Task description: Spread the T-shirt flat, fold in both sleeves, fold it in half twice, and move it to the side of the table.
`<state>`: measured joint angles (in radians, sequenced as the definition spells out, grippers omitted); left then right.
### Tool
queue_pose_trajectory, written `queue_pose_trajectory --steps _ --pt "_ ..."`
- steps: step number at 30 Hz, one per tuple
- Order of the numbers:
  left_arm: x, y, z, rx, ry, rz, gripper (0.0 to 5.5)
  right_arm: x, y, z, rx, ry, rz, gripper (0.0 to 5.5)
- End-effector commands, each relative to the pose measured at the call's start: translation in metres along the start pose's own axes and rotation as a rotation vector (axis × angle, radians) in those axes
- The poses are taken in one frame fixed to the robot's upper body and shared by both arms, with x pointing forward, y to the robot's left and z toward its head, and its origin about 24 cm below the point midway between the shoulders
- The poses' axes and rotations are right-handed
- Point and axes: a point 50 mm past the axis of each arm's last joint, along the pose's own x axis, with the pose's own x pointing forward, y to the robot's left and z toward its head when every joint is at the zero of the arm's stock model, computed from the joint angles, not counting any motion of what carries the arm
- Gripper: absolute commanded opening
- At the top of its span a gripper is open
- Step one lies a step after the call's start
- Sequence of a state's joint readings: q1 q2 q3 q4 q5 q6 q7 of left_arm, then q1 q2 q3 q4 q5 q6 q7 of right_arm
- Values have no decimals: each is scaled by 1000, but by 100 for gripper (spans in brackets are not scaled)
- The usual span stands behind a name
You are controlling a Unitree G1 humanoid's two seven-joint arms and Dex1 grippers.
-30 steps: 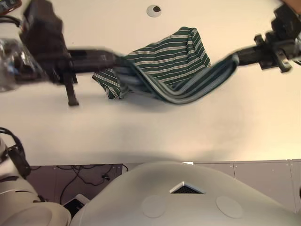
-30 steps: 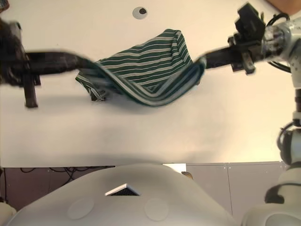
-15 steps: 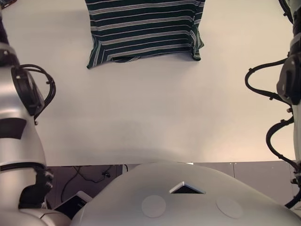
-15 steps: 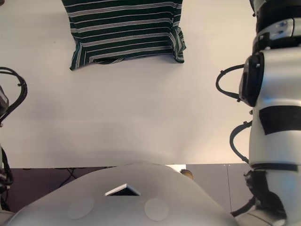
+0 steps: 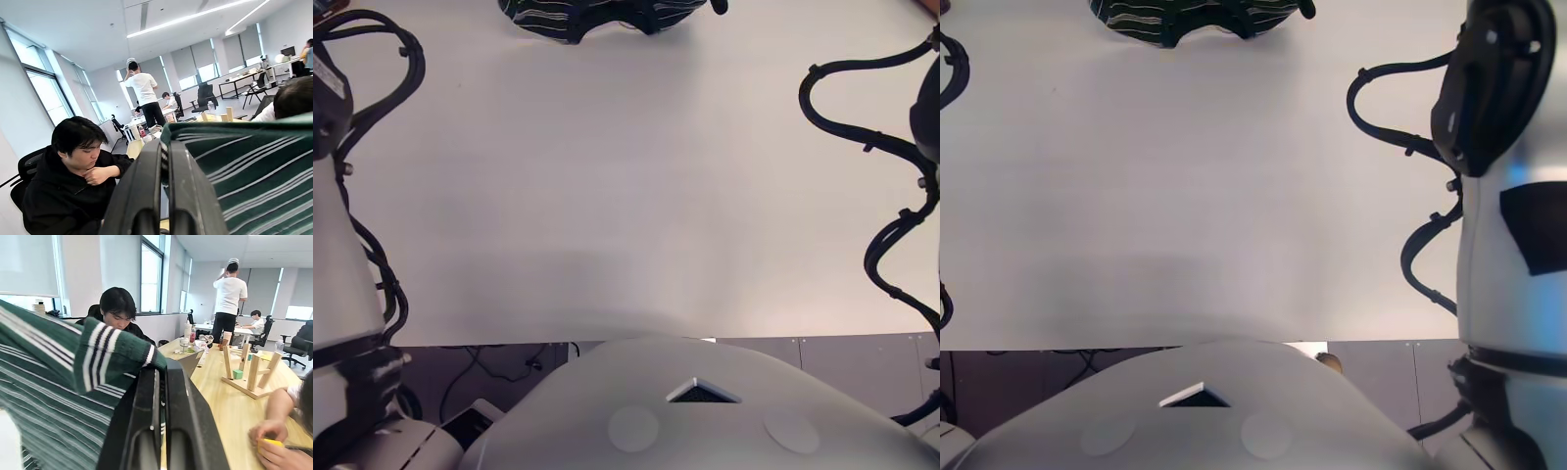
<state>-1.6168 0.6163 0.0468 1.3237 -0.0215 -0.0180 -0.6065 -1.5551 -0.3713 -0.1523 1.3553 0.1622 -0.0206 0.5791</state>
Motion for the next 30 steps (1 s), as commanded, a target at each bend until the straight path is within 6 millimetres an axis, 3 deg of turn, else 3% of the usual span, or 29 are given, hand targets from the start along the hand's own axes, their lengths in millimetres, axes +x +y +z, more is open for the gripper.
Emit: queue_pose_trajectory --steps 1,4,8,11,14,16,19,22,24,27,30 --pt "-22 3 -3 -16 10 -345 2 -23 -12 -11 -52 82 275 0" --pt "-66 -8 4 -62 -23 -657 2 -55 -21 -20 -79 185 611 0" --pt "-153 -65 3 -114 94 -964 2 -112 -29 -41 -121 415 887 0" --pt "-188 -95 -5 -133 207 -1109 2 -135 -14 -52 -81 490 990 0" --pt "-210 -129 -35 -171 334 -1207 2 -159 15 -70 1 552 1138 0" --pt "-225 -156 -58 -193 419 -1276 2 -180 38 -95 70 619 1240 0" --pt "-244 -179 -80 -216 527 -1320 2 -206 58 -127 105 710 1316 0" --pt "-256 -188 -96 -243 614 -1306 2 -221 71 -152 80 779 1324 0" --pt "-260 -191 -101 -257 635 -1285 40 -224 78 -159 86 784 1299 38" --pt "-264 -192 -103 -261 657 -1259 93 -228 81 -158 94 792 1288 92" --pt "-258 -181 -100 -274 611 -1181 96 -216 63 -146 77 764 1217 150"
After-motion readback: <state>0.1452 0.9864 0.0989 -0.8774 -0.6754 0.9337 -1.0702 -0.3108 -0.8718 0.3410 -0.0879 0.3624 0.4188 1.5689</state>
